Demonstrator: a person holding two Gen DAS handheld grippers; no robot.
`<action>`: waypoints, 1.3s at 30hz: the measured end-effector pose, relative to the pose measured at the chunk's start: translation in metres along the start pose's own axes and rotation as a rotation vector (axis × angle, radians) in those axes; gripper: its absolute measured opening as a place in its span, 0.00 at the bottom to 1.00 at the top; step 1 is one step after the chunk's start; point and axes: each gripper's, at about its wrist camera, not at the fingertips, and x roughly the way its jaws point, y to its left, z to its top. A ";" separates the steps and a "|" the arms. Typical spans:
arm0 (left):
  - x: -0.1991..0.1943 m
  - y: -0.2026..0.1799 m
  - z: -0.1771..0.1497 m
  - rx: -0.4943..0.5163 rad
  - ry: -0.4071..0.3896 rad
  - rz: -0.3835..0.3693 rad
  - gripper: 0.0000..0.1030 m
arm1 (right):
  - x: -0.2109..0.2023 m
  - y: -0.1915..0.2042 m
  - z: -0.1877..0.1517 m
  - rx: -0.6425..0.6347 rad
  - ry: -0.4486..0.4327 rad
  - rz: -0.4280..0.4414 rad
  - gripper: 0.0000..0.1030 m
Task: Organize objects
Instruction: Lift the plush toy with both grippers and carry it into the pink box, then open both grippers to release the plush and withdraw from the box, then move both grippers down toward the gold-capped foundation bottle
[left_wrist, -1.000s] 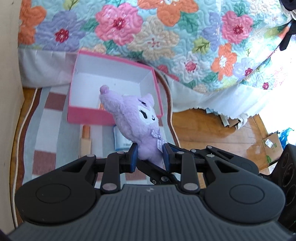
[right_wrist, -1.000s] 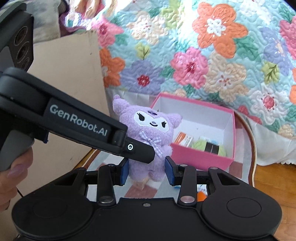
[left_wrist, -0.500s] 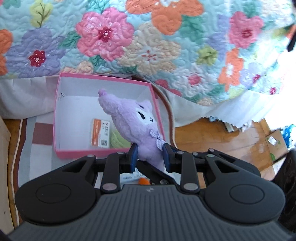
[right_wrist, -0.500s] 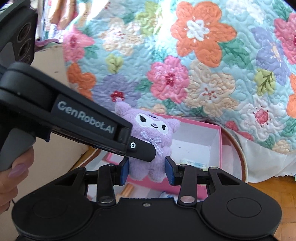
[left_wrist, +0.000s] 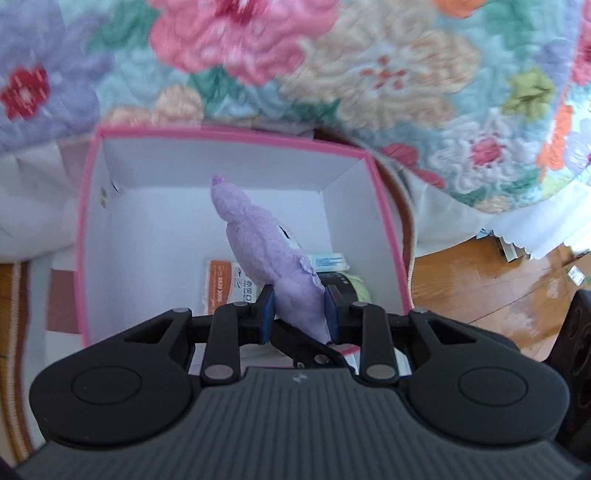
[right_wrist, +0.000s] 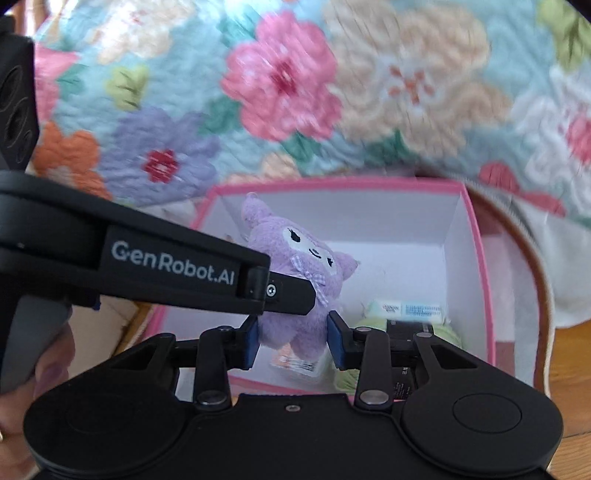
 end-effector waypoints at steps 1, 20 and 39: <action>0.009 0.005 0.000 -0.012 0.011 -0.010 0.26 | 0.007 -0.002 -0.001 0.008 0.013 -0.010 0.40; -0.005 0.038 -0.003 -0.046 0.012 0.007 0.60 | 0.008 -0.012 -0.009 0.022 0.130 0.034 0.56; -0.139 -0.031 -0.051 0.076 -0.027 0.075 0.60 | -0.167 0.032 -0.013 -0.206 -0.044 0.135 0.61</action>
